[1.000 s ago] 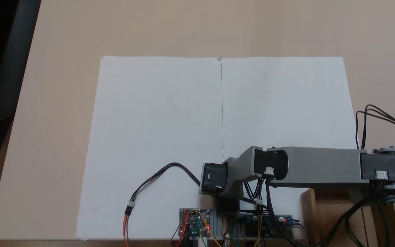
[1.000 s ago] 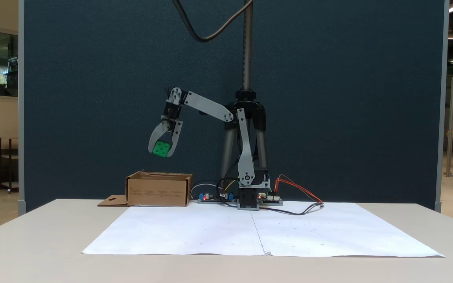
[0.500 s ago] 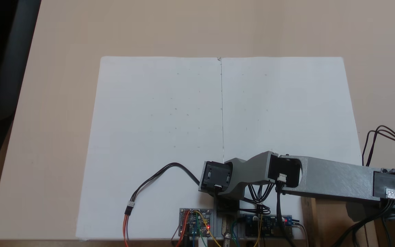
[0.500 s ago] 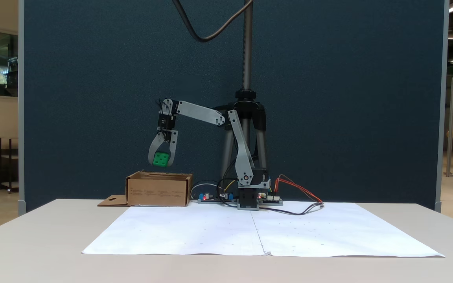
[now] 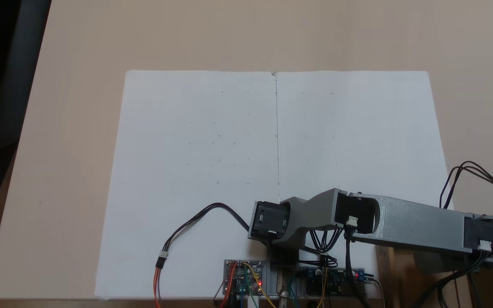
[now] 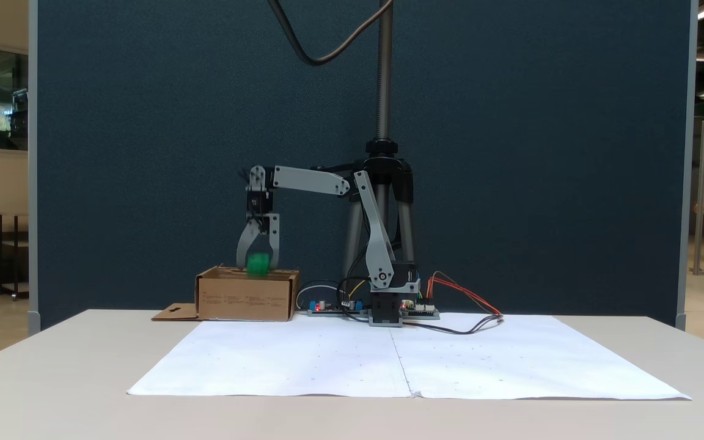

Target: Grasp a green dice and put it in the bin.

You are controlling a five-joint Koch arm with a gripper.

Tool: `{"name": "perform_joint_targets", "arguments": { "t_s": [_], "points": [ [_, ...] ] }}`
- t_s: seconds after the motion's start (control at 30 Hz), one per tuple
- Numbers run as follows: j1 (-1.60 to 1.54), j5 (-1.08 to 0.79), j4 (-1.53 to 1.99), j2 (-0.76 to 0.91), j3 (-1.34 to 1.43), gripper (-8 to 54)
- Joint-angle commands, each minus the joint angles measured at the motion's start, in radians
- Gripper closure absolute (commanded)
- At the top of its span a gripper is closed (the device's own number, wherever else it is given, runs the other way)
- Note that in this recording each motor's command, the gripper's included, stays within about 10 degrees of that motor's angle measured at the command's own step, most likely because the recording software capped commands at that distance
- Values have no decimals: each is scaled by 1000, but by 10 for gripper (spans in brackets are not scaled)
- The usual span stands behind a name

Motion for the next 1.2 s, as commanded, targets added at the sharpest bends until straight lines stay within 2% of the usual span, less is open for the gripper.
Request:
{"name": "perform_joint_targets", "arguments": {
  "t_s": [0.0,0.03,0.3,0.7,1.17],
  "points": [
    [-2,-81,15,29,-5,59],
    [-2,-81,15,29,-2,39],
    [-32,-69,-49,51,-2,39],
    [-204,123,-152,341,-2,39],
    [-805,276,-156,440,-2,36]
  ]
}}
